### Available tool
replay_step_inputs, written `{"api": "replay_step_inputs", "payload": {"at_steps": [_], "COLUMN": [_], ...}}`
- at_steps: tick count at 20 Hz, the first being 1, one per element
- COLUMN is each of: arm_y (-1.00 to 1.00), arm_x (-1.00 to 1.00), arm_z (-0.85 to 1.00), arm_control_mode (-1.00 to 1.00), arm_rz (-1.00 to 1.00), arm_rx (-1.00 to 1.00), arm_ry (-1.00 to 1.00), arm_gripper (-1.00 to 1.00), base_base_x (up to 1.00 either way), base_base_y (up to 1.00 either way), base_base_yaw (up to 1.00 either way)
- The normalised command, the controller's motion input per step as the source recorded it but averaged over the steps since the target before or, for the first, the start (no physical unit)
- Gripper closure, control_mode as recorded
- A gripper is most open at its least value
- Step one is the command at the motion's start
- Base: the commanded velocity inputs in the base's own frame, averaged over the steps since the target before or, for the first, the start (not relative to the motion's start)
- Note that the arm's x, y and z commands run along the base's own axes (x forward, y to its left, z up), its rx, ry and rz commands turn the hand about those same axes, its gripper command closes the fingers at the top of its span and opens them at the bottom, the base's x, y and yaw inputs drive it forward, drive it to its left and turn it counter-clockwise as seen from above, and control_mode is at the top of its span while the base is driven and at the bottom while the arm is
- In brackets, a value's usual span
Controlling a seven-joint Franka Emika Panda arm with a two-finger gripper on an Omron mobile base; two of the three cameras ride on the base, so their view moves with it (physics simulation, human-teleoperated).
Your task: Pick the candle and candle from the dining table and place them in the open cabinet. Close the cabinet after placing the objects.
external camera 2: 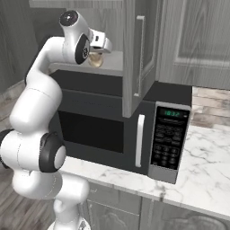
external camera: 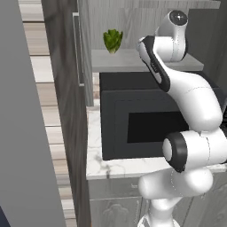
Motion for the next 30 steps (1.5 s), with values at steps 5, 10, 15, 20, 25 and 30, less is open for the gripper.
{"api": "replay_step_inputs", "payload": {"at_steps": [5,10,15,20,25,30], "arm_y": [-0.02,0.0,0.0,0.0,0.0,-0.05], "arm_x": [0.22,0.2,0.22,0.14,0.06,0.0], "arm_z": [-0.11,-0.25,-0.23,-0.3,-0.35,-0.03], "arm_control_mode": [-1.0,-1.0,-1.0,-1.0,-1.0,-1.0], "arm_rz": [0.0,0.0,0.0,0.0,0.0,0.0], "arm_rx": [0.0,0.0,0.0,0.0,0.0,0.0], "arm_ry": [0.0,0.0,0.0,0.0,0.0,-0.04], "arm_gripper": [1.0,1.0,1.0,1.0,-1.0,-1.0], "base_base_x": [0.0,0.0,0.0,0.0,0.0,0.0], "base_base_y": [0.0,0.0,0.0,0.0,0.0,0.0], "base_base_yaw": [0.0,0.0,0.0,0.0,0.0,0.0]}}
